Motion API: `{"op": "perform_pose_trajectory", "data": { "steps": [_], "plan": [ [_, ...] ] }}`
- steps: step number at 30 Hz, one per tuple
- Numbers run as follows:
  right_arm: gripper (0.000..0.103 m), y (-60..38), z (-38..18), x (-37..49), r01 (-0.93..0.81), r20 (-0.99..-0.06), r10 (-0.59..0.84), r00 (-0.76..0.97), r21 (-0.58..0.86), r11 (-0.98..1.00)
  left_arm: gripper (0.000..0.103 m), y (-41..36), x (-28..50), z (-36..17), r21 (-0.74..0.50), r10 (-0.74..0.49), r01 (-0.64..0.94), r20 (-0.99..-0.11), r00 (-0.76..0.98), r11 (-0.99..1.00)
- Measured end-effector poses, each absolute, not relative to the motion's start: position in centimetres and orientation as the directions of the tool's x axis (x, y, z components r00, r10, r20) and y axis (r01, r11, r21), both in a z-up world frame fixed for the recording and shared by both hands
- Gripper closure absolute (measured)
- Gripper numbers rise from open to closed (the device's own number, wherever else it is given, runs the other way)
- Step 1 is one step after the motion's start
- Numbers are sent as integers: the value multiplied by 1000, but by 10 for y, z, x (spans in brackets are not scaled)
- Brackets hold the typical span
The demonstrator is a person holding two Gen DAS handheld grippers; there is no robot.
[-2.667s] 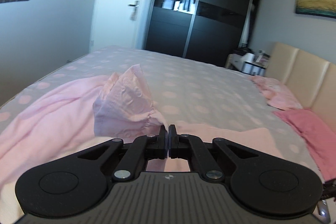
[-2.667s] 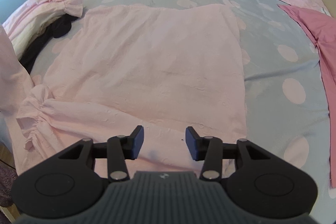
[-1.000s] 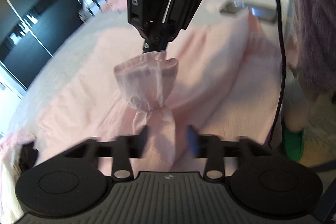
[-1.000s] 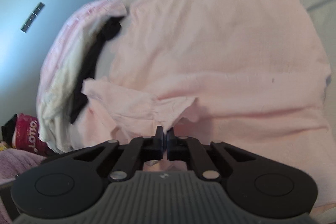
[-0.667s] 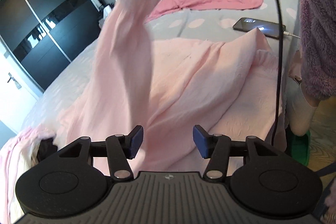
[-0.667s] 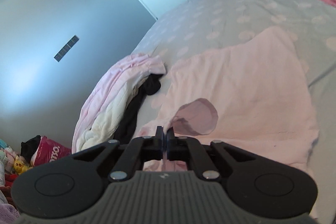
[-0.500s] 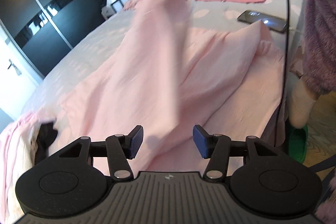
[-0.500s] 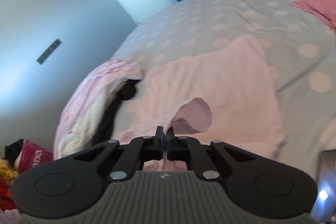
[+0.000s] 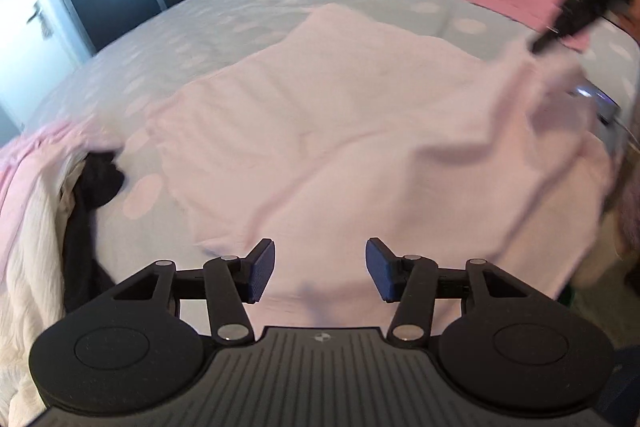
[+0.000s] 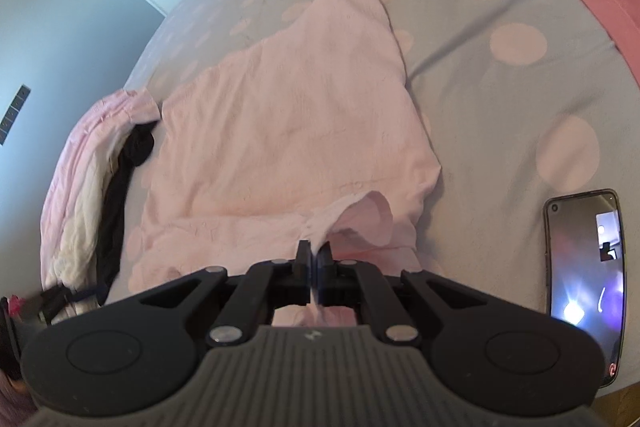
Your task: Fold clothes
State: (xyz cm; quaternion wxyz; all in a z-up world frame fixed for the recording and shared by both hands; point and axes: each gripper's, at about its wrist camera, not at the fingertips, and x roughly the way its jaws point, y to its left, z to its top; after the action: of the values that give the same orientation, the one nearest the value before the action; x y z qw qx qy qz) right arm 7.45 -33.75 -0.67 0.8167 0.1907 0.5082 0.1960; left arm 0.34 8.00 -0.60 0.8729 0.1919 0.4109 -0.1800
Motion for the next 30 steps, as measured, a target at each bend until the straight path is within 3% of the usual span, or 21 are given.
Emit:
{"op": "perform_pose_trajectory", "data": {
  "steps": [1, 3, 10, 14, 15, 16, 17, 24, 30],
  "plan": [
    [99, -336, -8, 75, -133, -759, 513, 401, 506, 852, 66, 89, 17, -5, 172, -151, 454, -793, 590, 874],
    [99, -333, -9, 76, -146, -762, 512, 396, 499, 854, 70, 105, 41, -7, 158, -148, 454, -810, 568, 877],
    [98, -332, -17, 80, -139, -775, 501, 385, 488, 862, 70, 114, 82, -45, 228, -164, 605, -837, 522, 763],
    [98, -333, -22, 85, -132, -786, 489, 378, 477, 869, 70, 117, 101, -63, 154, -211, 636, -862, 460, 756],
    [98, -333, -23, 86, -131, -790, 484, 377, 471, 872, 74, 118, 104, -68, 134, -214, 636, -872, 439, 760],
    [98, -333, -24, 87, -130, -794, 478, 376, 466, 875, 91, 119, 107, -72, 115, -216, 635, -882, 420, 764],
    [98, -334, -25, 88, -129, -797, 473, 375, 460, 878, 100, 120, 109, -73, 99, -217, 627, -887, 407, 773],
    [99, -338, -12, 86, -161, -752, 514, 412, 495, 854, 101, 152, 102, -40, 53, -215, 539, -881, 422, 841],
    [99, -311, -37, 99, -190, -814, 441, 378, 398, 898, 101, 149, 105, -58, 112, -146, 525, -894, 424, 844]
  ]
}}
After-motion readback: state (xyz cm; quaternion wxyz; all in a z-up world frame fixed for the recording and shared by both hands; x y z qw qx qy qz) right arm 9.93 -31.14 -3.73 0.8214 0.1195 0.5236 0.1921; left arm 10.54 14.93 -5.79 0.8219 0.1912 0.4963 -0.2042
